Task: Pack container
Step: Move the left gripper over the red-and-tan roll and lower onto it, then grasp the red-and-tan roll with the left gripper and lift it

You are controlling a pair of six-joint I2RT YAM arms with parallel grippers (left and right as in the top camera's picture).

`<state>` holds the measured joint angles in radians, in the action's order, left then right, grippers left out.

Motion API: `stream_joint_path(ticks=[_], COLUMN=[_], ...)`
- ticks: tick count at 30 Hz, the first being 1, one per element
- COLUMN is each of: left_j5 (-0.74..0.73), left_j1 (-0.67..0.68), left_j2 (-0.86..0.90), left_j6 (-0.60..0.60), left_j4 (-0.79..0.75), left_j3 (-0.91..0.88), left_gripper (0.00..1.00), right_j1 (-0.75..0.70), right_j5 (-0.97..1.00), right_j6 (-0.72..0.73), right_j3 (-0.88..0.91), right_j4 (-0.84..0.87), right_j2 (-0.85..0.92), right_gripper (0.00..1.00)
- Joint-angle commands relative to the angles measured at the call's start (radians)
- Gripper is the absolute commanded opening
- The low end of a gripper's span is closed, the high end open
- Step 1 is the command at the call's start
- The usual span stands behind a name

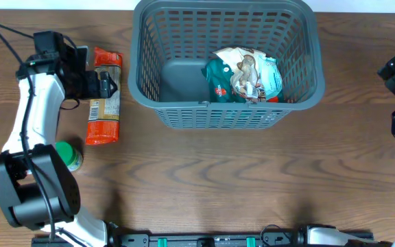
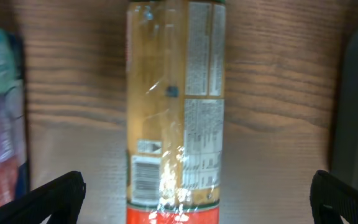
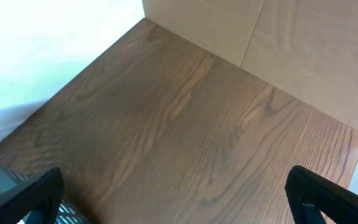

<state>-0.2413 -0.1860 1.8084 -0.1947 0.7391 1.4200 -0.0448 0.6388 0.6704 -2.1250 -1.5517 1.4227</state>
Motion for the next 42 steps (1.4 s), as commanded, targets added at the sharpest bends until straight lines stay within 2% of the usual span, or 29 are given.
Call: stream_joint_path(ticks=[1,4,10,19,26,42], left_j5=[-0.020,-0.016,0.101,0.182,0.180,0.178], left_j1=[0.016,0.031,0.070,0.078,0.078,0.078], left_j2=[0.029,0.055,0.113,0.179,0.223,0.343], left_j6=[-0.034,-0.034,-0.034,-0.028,0.014,0.017], left_j4=[-0.015,-0.022,-0.036,-0.078,-0.102,-0.111], left_j3=[0.019,0.019,0.019,0.019,0.014,0.009], left_gripper=[0.99,0.99,0.99,0.99,0.99,0.99], right_j1=[-0.008,-0.008,-0.008,-0.008,-0.008,-0.008], right_j5=[0.007,0.007,0.007,0.007,0.007,0.007], right_j6=[0.013,0.013,0.013,0.013,0.013,0.013], right_j3=[0.000,0.000,0.000,0.000,0.000,0.000], right_j4=[-0.002,-0.002,-0.002,-0.002,-0.002,-0.002], right_j2=[-0.003,-0.003,-0.003,-0.003,-0.003,-0.003], right_gripper=[0.99,0.99,0.99,0.99,0.99,0.99])
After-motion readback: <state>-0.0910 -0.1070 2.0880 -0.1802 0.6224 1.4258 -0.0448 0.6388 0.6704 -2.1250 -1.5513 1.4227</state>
